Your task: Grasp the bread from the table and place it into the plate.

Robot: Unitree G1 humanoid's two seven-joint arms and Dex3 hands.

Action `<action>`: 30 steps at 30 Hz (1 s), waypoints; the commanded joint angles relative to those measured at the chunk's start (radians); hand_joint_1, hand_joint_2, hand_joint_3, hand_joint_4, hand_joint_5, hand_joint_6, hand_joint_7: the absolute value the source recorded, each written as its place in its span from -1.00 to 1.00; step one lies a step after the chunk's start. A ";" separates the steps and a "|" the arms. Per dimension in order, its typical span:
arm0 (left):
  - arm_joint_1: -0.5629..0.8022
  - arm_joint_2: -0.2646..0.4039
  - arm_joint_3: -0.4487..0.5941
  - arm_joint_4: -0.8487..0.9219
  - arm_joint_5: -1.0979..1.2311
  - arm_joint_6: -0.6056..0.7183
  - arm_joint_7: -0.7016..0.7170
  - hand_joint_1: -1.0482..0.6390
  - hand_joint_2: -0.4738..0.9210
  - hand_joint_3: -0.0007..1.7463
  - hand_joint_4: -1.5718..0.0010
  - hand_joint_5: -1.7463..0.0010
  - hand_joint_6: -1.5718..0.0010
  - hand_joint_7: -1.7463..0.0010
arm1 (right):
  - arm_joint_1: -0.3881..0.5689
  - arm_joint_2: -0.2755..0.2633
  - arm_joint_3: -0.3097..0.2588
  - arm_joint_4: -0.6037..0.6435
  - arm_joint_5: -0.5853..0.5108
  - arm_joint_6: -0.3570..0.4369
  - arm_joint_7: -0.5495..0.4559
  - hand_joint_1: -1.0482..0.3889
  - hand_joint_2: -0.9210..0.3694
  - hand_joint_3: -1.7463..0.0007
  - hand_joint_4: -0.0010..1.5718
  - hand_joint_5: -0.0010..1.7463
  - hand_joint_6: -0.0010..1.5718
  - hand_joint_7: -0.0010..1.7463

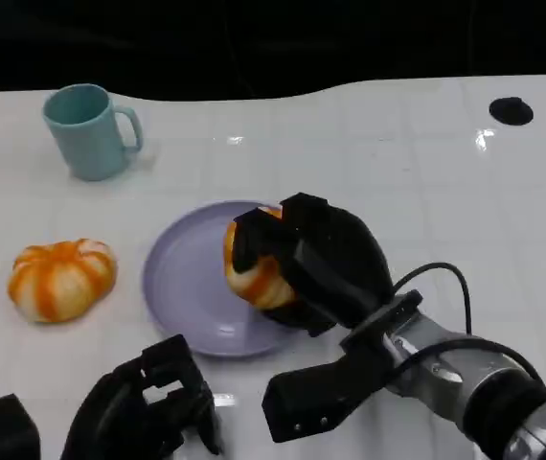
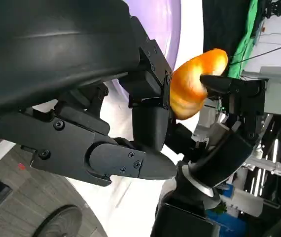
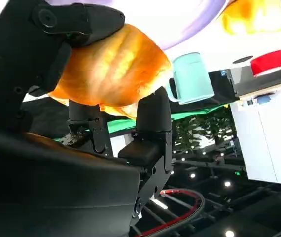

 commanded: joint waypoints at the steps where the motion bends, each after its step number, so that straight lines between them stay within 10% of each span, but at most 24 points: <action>1: 0.007 0.014 -0.001 -0.011 0.004 -0.006 -0.002 -0.49 1.00 -0.72 -0.02 -1.00 0.09 -0.73 | -0.019 0.001 -0.001 -0.001 0.014 0.035 0.044 0.19 -0.24 -0.01 0.06 0.58 0.05 -0.10; 11: 0.007 0.015 -0.001 -0.011 0.006 -0.008 -0.001 -0.49 1.00 -0.72 -0.01 -1.00 0.08 -0.73 | 0.002 -0.020 -0.001 -0.053 0.037 0.081 0.217 -0.18 -0.87 0.84 -0.51 -0.59 -0.35 -0.97; 30: 0.005 0.016 -0.001 -0.009 0.002 -0.006 -0.002 -0.52 1.00 -0.73 -0.01 -1.00 0.08 -0.71 | 0.099 -0.092 -0.005 -0.285 0.038 0.143 0.351 -0.37 -1.00 0.89 -0.93 -0.33 -0.54 -0.99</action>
